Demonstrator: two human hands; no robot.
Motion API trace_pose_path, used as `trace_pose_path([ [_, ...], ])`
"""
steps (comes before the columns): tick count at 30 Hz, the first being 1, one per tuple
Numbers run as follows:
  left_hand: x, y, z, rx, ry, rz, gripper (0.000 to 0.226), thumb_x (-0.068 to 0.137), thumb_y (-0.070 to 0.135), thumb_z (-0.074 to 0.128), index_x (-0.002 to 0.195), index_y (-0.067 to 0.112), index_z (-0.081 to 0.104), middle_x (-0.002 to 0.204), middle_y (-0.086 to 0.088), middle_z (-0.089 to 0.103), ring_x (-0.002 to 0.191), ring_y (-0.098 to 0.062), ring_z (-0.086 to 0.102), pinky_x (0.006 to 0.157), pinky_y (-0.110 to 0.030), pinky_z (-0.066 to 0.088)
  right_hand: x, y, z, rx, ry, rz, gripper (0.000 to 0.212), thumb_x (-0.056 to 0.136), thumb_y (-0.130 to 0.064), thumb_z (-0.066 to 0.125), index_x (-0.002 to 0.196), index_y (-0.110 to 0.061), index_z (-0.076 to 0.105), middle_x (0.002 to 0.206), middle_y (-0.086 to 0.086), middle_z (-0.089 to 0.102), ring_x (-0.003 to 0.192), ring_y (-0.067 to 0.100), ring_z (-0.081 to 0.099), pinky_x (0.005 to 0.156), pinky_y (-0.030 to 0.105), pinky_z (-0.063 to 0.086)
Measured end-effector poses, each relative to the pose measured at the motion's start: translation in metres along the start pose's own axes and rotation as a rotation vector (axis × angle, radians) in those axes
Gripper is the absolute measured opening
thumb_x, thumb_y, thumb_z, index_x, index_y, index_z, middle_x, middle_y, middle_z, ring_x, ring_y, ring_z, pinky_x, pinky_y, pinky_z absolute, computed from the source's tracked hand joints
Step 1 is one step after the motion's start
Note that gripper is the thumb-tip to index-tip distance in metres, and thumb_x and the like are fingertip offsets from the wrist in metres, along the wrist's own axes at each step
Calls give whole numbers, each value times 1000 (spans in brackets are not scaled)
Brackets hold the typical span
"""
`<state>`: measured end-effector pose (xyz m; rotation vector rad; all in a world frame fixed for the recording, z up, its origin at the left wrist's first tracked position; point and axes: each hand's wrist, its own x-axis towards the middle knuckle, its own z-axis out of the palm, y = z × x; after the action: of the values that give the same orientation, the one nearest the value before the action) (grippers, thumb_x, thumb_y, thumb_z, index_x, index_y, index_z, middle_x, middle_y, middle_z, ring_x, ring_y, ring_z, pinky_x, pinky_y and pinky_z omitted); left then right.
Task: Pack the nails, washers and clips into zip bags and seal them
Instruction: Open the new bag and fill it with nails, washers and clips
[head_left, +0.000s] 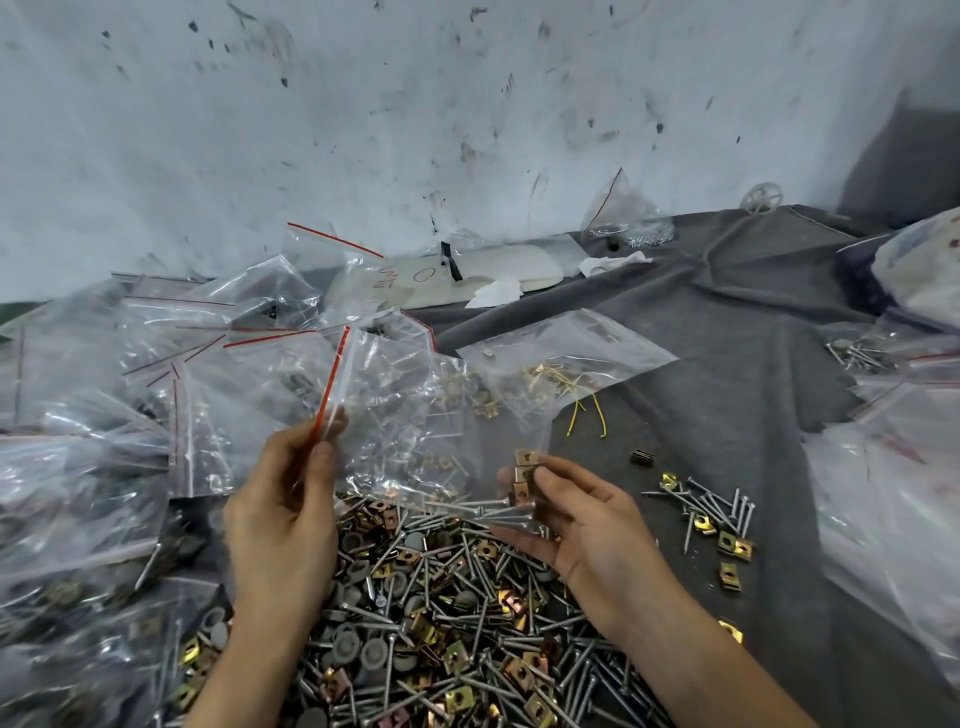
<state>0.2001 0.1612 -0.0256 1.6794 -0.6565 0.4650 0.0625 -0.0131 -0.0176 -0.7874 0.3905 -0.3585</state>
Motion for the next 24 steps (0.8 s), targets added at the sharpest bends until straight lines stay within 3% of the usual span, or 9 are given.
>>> trace_pose_path([
  [6,0,1,0,1,-1,-3,29,88,46,49,112,34,61,98,21,69,78,-15,62,67,-21,46,0,0,1,18,6,5,18,93,-5,48,99,1,64,94,23,71,79,26,71,65,45,60],
  [10,1,3,0,21,7,-9,28,89,44,50,113,33,60,98,24,69,73,-2,60,64,-6,44,1,-1,-1,21,-8,15,25,97,-13,45,107,0,64,98,21,71,87,27,71,65,41,59],
  [13,1,4,0,25,23,-16,18,94,34,55,112,33,61,100,22,69,72,6,59,64,-3,43,2,-2,-4,24,-8,17,27,97,-19,45,113,-6,63,103,18,71,95,29,69,68,42,58],
  [18,2,6,1,14,45,-31,19,92,26,56,107,30,65,102,16,69,81,6,62,72,-3,46,4,-3,-7,-5,-47,-53,38,86,-24,52,124,-22,54,115,5,69,108,17,65,93,43,51],
  [20,3,5,1,11,74,-48,15,92,14,59,101,24,66,110,9,68,95,8,63,82,-6,47,2,-5,-6,-212,-76,-153,46,86,-17,55,129,-32,50,126,-9,62,118,3,55,103,31,42],
  [22,4,6,1,20,84,-56,13,90,11,61,95,22,66,116,10,66,101,8,62,87,-9,47,1,-5,-9,-722,-21,-341,42,90,-8,57,119,-39,54,125,-23,55,119,-9,47,99,12,37],
  [24,4,7,1,44,86,-50,13,89,10,63,94,21,65,122,8,63,102,11,59,88,-10,47,2,-1,-12,-1241,26,-495,24,89,-13,62,97,-35,61,109,-20,58,111,-4,50,90,10,34],
])
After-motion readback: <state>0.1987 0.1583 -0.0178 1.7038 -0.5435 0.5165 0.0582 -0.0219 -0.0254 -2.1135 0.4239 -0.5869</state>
